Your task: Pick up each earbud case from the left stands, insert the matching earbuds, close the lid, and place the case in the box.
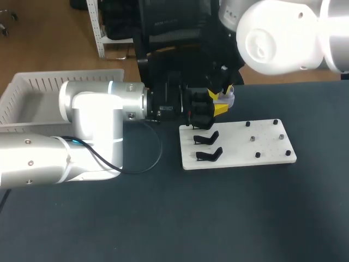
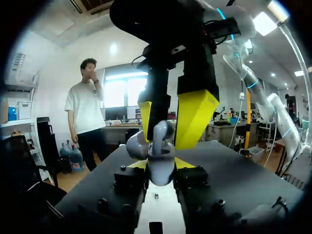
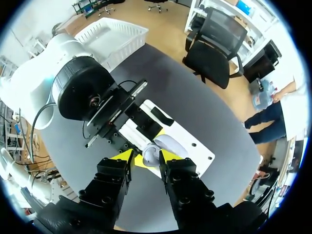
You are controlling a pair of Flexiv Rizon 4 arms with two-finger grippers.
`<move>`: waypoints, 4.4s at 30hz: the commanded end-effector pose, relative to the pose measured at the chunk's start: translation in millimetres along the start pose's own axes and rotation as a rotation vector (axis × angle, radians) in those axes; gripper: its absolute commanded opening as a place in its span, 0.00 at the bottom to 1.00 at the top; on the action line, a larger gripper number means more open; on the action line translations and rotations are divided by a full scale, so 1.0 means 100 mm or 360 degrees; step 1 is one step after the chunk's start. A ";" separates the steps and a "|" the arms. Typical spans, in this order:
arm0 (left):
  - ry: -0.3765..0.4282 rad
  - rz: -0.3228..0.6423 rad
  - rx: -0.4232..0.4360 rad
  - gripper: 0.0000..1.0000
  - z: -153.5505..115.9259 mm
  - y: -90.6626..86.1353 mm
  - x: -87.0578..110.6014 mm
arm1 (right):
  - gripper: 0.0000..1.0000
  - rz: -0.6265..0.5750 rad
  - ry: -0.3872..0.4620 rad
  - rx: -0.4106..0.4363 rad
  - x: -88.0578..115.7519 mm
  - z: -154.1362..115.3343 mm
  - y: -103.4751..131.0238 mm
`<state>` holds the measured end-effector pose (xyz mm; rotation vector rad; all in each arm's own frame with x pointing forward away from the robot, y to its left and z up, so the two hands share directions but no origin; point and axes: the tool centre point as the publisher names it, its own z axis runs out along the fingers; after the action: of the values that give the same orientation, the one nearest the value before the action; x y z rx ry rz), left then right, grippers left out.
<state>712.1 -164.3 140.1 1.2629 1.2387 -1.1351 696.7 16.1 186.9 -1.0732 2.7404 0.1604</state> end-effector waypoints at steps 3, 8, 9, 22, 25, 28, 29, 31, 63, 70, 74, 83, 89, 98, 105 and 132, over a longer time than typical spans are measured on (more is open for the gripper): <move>-0.0009 0.0007 -0.0012 0.00 0.00 -0.02 0.00 | 0.33 0.0004 0.0003 0.0011 0.01 0.00 -0.01; -0.0009 0.0007 -0.0012 0.00 0.00 -0.02 0.00 | 0.34 0.0009 0.0014 0.0018 0.02 0.02 -0.02; -0.0009 0.0007 -0.0012 0.00 0.00 -0.02 0.00 | 0.34 0.0009 0.0015 0.0018 0.02 0.02 -0.02; -0.0009 0.0007 -0.0012 0.00 0.00 -0.02 0.00 | 0.39 0.0012 0.0015 0.0026 0.01 0.00 -0.01; -0.0009 0.0007 -0.0012 0.00 0.00 -0.02 0.00 | 0.40 0.0015 0.0013 0.0027 0.01 -0.01 -0.01; -0.0009 0.0007 -0.0012 0.00 0.00 -0.02 0.00 | 0.41 0.0023 0.0012 0.0028 0.02 -0.02 -0.01; -0.0009 0.0007 -0.0012 0.00 0.00 -0.02 0.00 | 0.42 0.0025 0.0012 0.0028 0.02 -0.02 -0.01; -0.0009 0.0007 -0.0012 0.00 0.00 -0.02 0.00 | 0.45 0.0032 0.0014 0.0029 0.02 -0.02 -0.01; -0.0009 0.0007 -0.0012 0.00 0.00 -0.02 0.00 | 0.47 0.0613 -0.0359 0.0078 -0.30 0.03 -0.70; -0.0009 0.0007 -0.0012 0.00 0.00 -0.02 0.00 | 0.47 0.0620 -0.0328 0.0070 -0.15 0.07 -0.61; -0.0009 0.0007 -0.0012 0.00 0.00 -0.02 0.00 | 0.47 0.0620 -0.0348 0.0069 -0.07 0.02 -0.55; -0.0009 0.0007 -0.0012 0.00 0.00 -0.02 0.00 | 0.47 0.0614 -0.0362 0.0032 0.02 0.01 -0.42; -0.0009 0.0007 -0.0012 0.00 0.00 -0.02 0.00 | 0.47 0.0684 -0.0476 0.0153 0.09 -0.14 -0.45; -0.0062 0.0174 -0.0218 0.00 -0.72 0.23 -0.40 | 1.00 0.0799 -0.0685 0.0164 0.64 -0.51 -0.64; -0.0013 0.0318 -0.0488 0.00 -1.70 0.49 -0.58 | 1.00 0.0968 -0.0587 0.0148 1.02 -0.30 -0.66; 0.0515 0.0133 -0.0917 0.00 -3.36 1.17 0.62 | 1.00 0.1190 -0.0480 0.0211 1.93 0.07 -0.48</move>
<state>818.4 181.8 116.6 1.0660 1.5920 -0.4676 597.0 -144.7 138.8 0.0389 2.8092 0.2231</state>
